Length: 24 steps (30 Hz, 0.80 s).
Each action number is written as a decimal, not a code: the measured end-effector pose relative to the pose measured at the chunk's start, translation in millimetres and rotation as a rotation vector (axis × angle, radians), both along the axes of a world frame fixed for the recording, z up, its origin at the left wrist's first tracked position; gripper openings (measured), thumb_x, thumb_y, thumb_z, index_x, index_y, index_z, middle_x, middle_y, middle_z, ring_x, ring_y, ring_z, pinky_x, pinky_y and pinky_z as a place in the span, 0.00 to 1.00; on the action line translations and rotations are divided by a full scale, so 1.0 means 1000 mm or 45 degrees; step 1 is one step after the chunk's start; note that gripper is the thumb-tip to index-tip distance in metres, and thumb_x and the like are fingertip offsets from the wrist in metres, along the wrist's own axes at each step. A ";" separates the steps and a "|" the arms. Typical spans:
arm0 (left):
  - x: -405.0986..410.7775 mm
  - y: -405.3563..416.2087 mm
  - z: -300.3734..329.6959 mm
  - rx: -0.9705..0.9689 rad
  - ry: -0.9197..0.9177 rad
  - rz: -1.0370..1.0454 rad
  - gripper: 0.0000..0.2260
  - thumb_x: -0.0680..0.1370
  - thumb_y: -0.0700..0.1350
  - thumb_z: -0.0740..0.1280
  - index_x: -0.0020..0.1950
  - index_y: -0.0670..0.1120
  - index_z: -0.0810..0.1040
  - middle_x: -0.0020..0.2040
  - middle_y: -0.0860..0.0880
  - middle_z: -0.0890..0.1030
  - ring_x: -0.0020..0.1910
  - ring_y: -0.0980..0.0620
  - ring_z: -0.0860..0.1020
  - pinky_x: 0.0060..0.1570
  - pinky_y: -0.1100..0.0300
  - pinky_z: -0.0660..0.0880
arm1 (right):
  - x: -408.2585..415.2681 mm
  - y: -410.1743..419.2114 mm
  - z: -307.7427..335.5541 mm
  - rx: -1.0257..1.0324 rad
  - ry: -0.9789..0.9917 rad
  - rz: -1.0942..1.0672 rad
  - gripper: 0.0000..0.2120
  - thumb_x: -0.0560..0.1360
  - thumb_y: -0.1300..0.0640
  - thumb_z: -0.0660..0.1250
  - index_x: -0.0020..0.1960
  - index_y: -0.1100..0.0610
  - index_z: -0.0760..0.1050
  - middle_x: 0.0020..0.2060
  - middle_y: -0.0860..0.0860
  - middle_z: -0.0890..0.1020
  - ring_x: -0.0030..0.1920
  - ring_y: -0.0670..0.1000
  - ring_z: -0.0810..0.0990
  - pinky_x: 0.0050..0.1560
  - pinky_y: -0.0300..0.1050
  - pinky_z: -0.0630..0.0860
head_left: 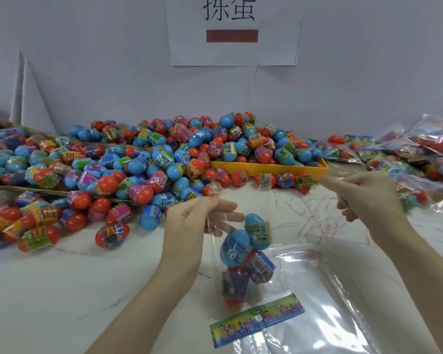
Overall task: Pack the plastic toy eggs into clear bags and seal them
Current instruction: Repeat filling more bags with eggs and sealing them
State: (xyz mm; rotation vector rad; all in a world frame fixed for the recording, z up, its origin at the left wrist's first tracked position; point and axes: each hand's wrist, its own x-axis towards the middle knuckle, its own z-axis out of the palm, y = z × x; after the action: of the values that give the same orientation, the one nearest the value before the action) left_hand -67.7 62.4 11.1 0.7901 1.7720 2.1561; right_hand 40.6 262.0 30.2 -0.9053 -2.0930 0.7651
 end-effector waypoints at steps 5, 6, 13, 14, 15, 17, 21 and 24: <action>0.001 0.000 0.000 -0.021 0.014 -0.003 0.21 0.77 0.35 0.57 0.29 0.48 0.82 0.31 0.47 0.84 0.28 0.55 0.79 0.28 0.69 0.73 | 0.002 -0.004 0.004 0.115 -0.286 0.109 0.42 0.59 0.63 0.78 0.67 0.51 0.62 0.69 0.56 0.63 0.63 0.51 0.67 0.64 0.47 0.63; 0.000 0.000 0.000 -0.025 0.002 -0.005 0.22 0.77 0.35 0.57 0.29 0.48 0.82 0.31 0.47 0.84 0.29 0.55 0.79 0.28 0.69 0.73 | -0.001 -0.005 0.000 0.037 -0.327 0.205 0.59 0.56 0.54 0.80 0.74 0.48 0.43 0.75 0.51 0.46 0.71 0.46 0.52 0.70 0.47 0.49; -0.003 0.000 0.000 -0.024 -0.121 -0.079 0.20 0.78 0.40 0.57 0.32 0.47 0.84 0.36 0.46 0.85 0.34 0.53 0.82 0.33 0.67 0.76 | -0.009 -0.021 -0.003 0.104 -0.169 0.311 0.41 0.62 0.29 0.45 0.59 0.53 0.77 0.36 0.43 0.83 0.29 0.47 0.80 0.41 0.43 0.74; -0.003 0.001 0.000 -0.024 -0.141 -0.098 0.21 0.78 0.40 0.56 0.32 0.47 0.84 0.36 0.46 0.85 0.34 0.53 0.82 0.33 0.67 0.76 | -0.011 -0.023 -0.004 -0.037 -0.137 0.401 0.44 0.60 0.26 0.41 0.54 0.53 0.78 0.39 0.45 0.84 0.32 0.46 0.80 0.44 0.42 0.73; -0.004 0.001 0.000 -0.024 -0.161 -0.113 0.21 0.78 0.41 0.56 0.33 0.47 0.84 0.37 0.46 0.85 0.35 0.54 0.82 0.33 0.67 0.77 | -0.013 -0.027 -0.003 -0.152 -0.142 0.484 0.47 0.56 0.22 0.39 0.55 0.50 0.77 0.46 0.44 0.82 0.39 0.44 0.80 0.49 0.40 0.71; -0.004 0.001 0.000 -0.016 -0.204 -0.137 0.21 0.79 0.42 0.55 0.33 0.48 0.84 0.37 0.46 0.85 0.35 0.55 0.82 0.33 0.67 0.76 | -0.016 -0.035 -0.001 -0.266 -0.224 0.687 0.53 0.46 0.15 0.40 0.59 0.42 0.71 0.52 0.35 0.75 0.50 0.39 0.76 0.54 0.36 0.67; -0.003 0.002 0.000 -0.026 -0.239 -0.191 0.16 0.78 0.47 0.57 0.38 0.47 0.83 0.39 0.47 0.85 0.36 0.55 0.81 0.33 0.67 0.76 | -0.016 -0.046 0.000 -0.528 -0.164 0.964 0.23 0.58 0.35 0.65 0.48 0.44 0.78 0.41 0.37 0.83 0.43 0.35 0.80 0.42 0.30 0.76; -0.005 0.002 -0.001 -0.091 -0.221 -0.239 0.18 0.68 0.57 0.59 0.42 0.46 0.81 0.40 0.49 0.85 0.37 0.56 0.81 0.35 0.67 0.77 | -0.014 -0.046 0.000 -0.591 -0.064 0.969 0.14 0.59 0.46 0.69 0.42 0.50 0.83 0.39 0.47 0.85 0.40 0.42 0.82 0.38 0.32 0.77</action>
State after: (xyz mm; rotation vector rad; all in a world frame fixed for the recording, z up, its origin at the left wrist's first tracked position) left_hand -72.3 64.7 10.5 0.6988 1.6105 1.9656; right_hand 26.1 215.9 29.7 -0.3103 -2.3526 1.6797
